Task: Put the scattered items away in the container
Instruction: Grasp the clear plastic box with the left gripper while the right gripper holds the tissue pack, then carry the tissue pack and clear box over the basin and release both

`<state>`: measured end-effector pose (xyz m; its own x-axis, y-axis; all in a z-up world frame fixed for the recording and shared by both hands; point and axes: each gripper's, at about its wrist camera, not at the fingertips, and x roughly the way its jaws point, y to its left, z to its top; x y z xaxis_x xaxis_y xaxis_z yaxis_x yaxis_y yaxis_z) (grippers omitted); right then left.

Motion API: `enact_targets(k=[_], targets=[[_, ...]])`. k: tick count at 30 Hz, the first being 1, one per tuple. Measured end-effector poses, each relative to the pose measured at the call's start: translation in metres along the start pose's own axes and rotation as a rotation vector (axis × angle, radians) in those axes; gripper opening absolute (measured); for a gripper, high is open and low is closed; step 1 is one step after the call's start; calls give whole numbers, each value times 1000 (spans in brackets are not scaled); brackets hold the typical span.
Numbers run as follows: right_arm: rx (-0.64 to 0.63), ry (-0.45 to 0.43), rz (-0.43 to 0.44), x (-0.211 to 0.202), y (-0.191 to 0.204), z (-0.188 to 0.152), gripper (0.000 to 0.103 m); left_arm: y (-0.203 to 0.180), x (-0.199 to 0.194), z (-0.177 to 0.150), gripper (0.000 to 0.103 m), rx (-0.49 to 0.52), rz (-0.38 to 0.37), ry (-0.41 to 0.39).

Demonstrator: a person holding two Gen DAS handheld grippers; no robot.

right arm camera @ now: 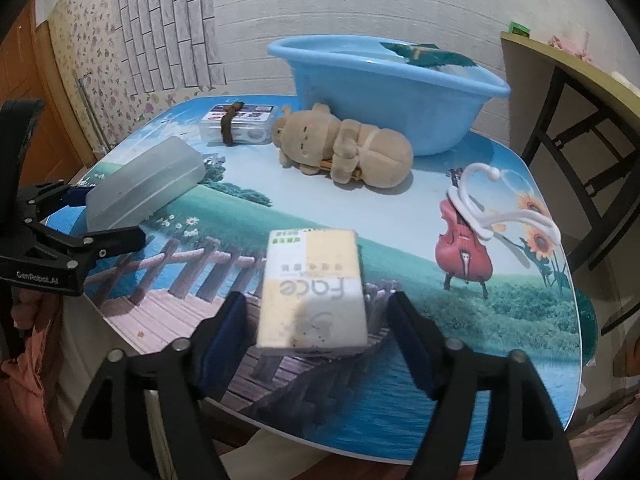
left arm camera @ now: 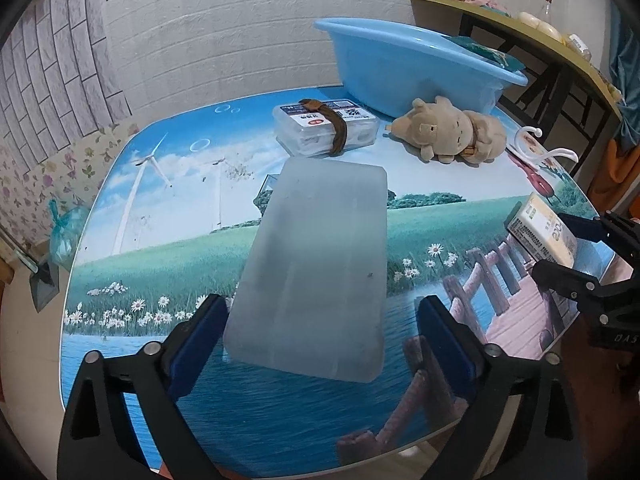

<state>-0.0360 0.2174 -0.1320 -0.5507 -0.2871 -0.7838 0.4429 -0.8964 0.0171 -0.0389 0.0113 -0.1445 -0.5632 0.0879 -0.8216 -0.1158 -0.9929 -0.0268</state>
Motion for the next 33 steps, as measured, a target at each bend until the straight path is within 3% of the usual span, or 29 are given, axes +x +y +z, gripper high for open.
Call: enact_targets(k=[8, 17, 19, 21, 23, 27, 29, 33], targets=[[38, 6, -28, 4, -6, -1, 103, -2, 1, -4, 103, -5, 15, -9], [35, -7, -26, 4, -9, -3, 103, -2, 2, -4, 103, 8, -5, -21], [32, 10, -24, 4, -10, -1, 103, -4, 0, -5, 96, 18, -12, -36], [30, 6, -25, 3, -9, -2, 99, -7, -4, -6, 77, 35, -26, -55], [21, -12, -18, 0, -7, -3, 83, -7, -7, -6, 65, 41, -32, -67], [2, -25, -3, -4, -4, -3, 64, -7, -7, -6, 62, 38, -37, -71], [-3, -30, 8, -5, -4, -3, 44, -6, -8, -6, 62, 33, -47, -72], [-2, -70, 15, -13, -4, -1, 45, -6, -16, -6, 62, 18, -52, -106]])
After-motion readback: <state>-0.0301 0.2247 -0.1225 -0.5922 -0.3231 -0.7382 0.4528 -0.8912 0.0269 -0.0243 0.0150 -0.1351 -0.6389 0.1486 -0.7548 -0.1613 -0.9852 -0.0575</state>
